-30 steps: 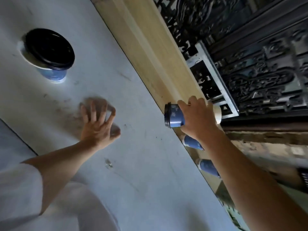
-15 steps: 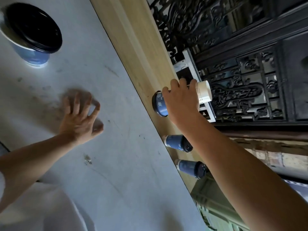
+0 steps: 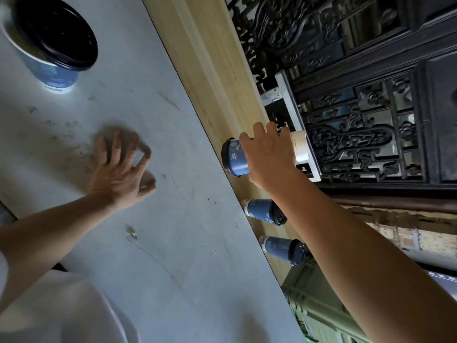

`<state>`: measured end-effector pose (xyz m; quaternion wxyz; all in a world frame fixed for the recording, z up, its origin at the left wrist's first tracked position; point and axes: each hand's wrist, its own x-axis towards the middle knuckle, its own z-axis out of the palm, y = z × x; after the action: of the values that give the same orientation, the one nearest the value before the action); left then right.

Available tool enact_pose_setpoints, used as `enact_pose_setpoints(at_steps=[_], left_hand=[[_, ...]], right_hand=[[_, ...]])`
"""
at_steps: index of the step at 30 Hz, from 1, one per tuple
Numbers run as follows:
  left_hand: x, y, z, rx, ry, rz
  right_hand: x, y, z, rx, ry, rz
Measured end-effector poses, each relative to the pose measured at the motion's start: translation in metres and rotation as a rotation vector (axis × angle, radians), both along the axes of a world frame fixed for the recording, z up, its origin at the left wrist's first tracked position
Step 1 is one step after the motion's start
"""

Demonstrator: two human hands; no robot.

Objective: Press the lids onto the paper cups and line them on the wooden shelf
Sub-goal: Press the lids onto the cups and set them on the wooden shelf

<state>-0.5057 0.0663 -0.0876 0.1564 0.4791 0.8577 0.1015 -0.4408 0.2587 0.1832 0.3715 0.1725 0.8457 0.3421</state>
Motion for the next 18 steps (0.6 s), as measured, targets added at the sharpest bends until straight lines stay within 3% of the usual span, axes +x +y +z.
enact_pose_setpoints(at_steps=[18], left_hand=[[-0.0006, -0.0021, -0.0018, -0.030, 0.019, 0.008]], right_hand=[[-0.0065, -0.0060, -0.0070, -0.033, -0.017, -0.045]])
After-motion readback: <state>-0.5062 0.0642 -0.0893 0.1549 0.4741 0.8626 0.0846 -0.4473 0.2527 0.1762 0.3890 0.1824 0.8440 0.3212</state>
